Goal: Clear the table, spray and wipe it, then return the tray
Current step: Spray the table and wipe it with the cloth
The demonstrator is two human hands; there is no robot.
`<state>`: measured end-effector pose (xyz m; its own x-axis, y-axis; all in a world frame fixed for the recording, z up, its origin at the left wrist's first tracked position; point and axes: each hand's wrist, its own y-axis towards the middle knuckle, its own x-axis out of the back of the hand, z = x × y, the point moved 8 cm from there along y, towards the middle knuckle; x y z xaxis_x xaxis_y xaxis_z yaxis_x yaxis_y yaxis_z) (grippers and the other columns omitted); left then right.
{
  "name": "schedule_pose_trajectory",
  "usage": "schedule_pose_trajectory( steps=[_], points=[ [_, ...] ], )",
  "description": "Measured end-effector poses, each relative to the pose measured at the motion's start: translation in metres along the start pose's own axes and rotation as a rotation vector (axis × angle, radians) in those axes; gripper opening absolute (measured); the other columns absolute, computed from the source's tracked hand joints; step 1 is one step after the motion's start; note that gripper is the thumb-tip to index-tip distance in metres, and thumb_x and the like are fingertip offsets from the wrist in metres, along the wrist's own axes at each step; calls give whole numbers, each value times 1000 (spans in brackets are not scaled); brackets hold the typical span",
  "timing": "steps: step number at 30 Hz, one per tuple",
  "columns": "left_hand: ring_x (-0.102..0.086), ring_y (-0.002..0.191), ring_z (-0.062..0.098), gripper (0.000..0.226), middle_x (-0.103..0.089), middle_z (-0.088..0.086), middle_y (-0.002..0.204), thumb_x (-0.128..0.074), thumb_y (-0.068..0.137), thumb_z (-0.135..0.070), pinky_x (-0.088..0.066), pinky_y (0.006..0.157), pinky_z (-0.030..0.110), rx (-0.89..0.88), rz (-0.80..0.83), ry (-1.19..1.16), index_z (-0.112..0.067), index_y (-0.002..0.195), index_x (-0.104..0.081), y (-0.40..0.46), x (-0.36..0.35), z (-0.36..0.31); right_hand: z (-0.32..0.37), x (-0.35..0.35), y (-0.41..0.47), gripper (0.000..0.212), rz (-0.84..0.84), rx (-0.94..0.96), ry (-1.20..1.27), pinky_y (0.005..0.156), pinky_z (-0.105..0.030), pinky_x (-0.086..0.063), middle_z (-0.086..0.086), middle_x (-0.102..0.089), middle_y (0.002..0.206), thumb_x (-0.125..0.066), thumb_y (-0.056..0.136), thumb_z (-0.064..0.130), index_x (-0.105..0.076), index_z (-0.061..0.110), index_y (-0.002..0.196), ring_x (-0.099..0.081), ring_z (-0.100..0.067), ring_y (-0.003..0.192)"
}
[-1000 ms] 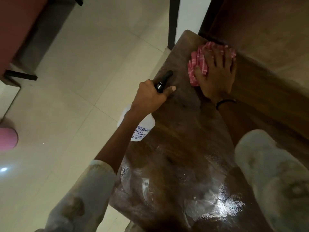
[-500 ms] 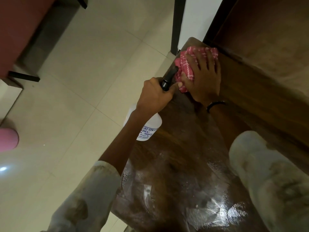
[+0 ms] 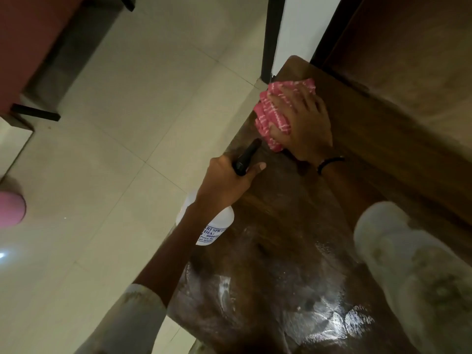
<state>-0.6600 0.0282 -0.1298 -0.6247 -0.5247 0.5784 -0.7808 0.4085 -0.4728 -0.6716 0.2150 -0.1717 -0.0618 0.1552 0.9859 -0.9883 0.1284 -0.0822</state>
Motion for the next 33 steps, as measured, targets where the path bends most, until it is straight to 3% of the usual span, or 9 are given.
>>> schedule_pose_trajectory(
  steps=[5, 8, 14, 17, 19, 23, 27, 29, 33],
  points=[
    [-48, 51, 11, 43, -49, 0, 61, -61, 81, -50, -32, 49, 16, 7, -18, 7, -8, 87, -59, -8, -1, 13, -29, 9, 35, 75, -28, -417, 79, 116, -55, -11, -11, -18, 158, -38, 90, 61, -18, 22, 151, -15, -37, 144],
    [-49, 51, 14, 50, -51, 4, 62, -61, 80, -54, -33, 49, 18, -4, -32, 18, -4, 88, -60, -15, -2, 22, -4, 9, 23, 72, -41, -390, 81, 116, -55, -13, -11, -22, 157, -36, 90, 61, -21, 23, 150, -17, -36, 144],
    [-51, 54, 18, 55, -54, 8, 63, -60, 78, -58, -36, 50, 24, -31, -30, 49, -3, 86, -60, -30, -9, 25, 37, -2, -45, 78, 32, -15, 37, 115, -51, -17, -11, -30, 153, -31, 80, 63, -29, 22, 147, -25, -34, 141],
    [-56, 60, 15, 64, -56, 2, 70, -54, 75, -70, -36, 50, 19, -48, 16, 103, -16, 108, -61, -38, -21, 24, -7, 4, -72, 80, 31, -157, 19, 115, -52, -15, -11, -26, 155, -28, 81, 65, -24, 23, 149, -22, -35, 143],
    [-60, 67, 12, 74, -62, 0, 78, -49, 70, -76, -48, 57, 22, -78, 65, 132, -22, 120, -57, -48, -35, 19, -46, 8, -101, 77, 10, -317, 54, 116, -53, -15, -7, -23, 157, -26, 83, 63, -22, 26, 150, -18, -34, 144],
    [-63, 68, 22, 47, -58, 0, 70, -64, 77, -55, -55, 68, 32, -82, 138, 81, -12, 94, -61, -75, -65, 9, -92, 12, -180, 70, -51, -500, 94, 116, -51, -16, -2, -20, 159, -30, 87, 59, -21, 30, 150, -14, -32, 146],
    [-61, 63, 20, 47, -58, 0, 64, -64, 78, -55, -54, 66, 32, -119, 190, 95, -11, 97, -64, -106, -99, -2, -114, 9, -267, 69, -80, -651, 118, 116, -51, -15, -4, -19, 159, -29, 89, 58, -23, 27, 150, -13, -33, 146],
    [-62, 63, 20, 45, -58, 0, 62, -66, 77, -53, -56, 67, 35, -90, 232, 90, -9, 85, -64, -122, -118, -4, -117, 6, -309, 69, -77, -701, 117, 116, -51, -15, -5, -19, 159, -28, 89, 57, -23, 25, 150, -13, -34, 146],
    [-65, 69, 20, 51, -63, 6, 71, -69, 74, -54, -57, 70, 38, -48, 313, 85, -5, 83, -63, -154, -155, -7, -109, -1, -378, 69, -63, -750, 116, 116, -51, -16, -5, -20, 159, -28, 90, 57, -23, 24, 150, -14, -33, 146]
  ],
)
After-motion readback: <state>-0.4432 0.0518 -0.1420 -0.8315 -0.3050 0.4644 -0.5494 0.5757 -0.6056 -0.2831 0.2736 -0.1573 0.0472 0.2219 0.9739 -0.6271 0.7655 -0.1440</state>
